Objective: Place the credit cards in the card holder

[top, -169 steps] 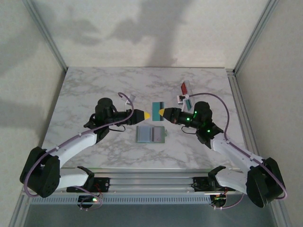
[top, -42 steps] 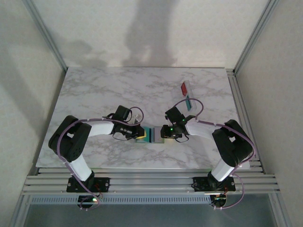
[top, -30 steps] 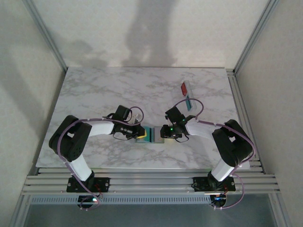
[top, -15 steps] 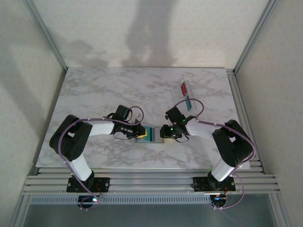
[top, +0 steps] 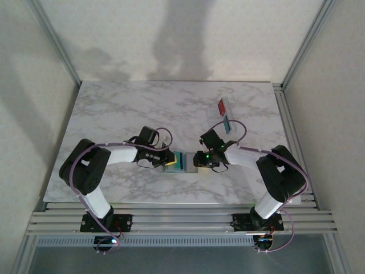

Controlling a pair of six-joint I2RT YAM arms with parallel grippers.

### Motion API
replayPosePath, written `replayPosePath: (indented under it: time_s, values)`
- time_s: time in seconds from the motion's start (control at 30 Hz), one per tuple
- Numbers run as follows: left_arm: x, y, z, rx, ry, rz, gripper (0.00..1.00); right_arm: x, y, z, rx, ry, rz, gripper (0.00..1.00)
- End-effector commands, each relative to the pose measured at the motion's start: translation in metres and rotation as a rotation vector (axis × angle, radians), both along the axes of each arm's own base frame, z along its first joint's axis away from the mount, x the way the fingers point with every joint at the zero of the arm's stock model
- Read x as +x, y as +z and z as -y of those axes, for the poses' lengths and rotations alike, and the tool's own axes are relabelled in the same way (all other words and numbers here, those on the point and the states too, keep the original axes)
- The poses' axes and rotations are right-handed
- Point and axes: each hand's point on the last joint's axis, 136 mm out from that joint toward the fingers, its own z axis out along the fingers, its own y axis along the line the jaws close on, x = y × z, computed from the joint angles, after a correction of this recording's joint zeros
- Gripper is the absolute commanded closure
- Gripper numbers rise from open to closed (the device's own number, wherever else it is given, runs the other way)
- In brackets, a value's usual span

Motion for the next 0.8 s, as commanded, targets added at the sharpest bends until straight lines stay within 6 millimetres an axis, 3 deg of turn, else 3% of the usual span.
replayPosePath:
  time_s: [0.0,0.3,0.77]
  values:
    - [0.005,0.004,-0.01,0.052,0.028,0.037,1.0,-0.009,-0.005,-0.011,0.04,0.036,-0.027,0.69]
    - [-0.013,0.001,-0.008,0.018,-0.021,-0.027,1.0,-0.008,-0.01,-0.012,0.049,0.034,-0.029,0.75]
    - [-0.023,0.009,0.0,-0.058,-0.058,-0.058,1.0,-0.009,-0.012,-0.013,0.052,0.036,-0.03,0.79]
